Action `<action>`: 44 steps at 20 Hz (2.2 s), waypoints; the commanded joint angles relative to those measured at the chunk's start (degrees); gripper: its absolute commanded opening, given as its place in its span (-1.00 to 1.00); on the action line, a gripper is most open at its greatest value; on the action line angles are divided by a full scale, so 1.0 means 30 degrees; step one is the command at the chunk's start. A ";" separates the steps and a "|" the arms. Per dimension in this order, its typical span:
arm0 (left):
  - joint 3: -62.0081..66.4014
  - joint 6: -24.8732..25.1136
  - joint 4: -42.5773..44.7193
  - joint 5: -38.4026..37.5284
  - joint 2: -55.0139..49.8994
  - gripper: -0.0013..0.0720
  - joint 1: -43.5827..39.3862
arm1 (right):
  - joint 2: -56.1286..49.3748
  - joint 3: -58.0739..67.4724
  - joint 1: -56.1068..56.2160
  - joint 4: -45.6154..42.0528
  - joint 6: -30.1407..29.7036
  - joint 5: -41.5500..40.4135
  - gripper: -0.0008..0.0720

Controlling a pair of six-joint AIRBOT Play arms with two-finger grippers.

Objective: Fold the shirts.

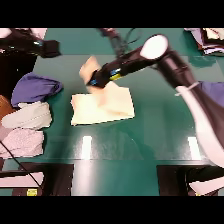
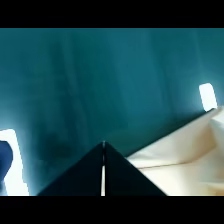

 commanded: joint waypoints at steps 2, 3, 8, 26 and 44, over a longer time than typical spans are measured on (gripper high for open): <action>0.0058 0.0219 0.0342 -0.1370 0.1311 -0.90 0.2229 | -0.2579 0.2747 0.1457 -0.0743 -0.0554 -0.0226 0.41; 0.0058 0.0233 0.0364 -0.1719 0.1311 -0.90 0.2266 | -0.2237 0.2215 0.1093 -0.1421 0.0007 -0.0015 0.34; 0.0051 0.0342 0.0066 -0.2120 0.1290 -0.90 0.2266 | 0.0750 -0.3286 -0.2892 -0.2630 0.0313 0.2463 0.22; -0.0080 0.0350 -0.2047 -0.1158 0.1013 -0.90 0.0976 | -0.2900 -1.1125 -0.7570 0.6892 0.0780 0.0058 0.64; -0.0080 0.0350 -0.3315 0.0707 0.1013 -0.90 -0.4728 | 0.1792 -0.6411 -1.7303 0.2805 0.0648 0.1100 -0.94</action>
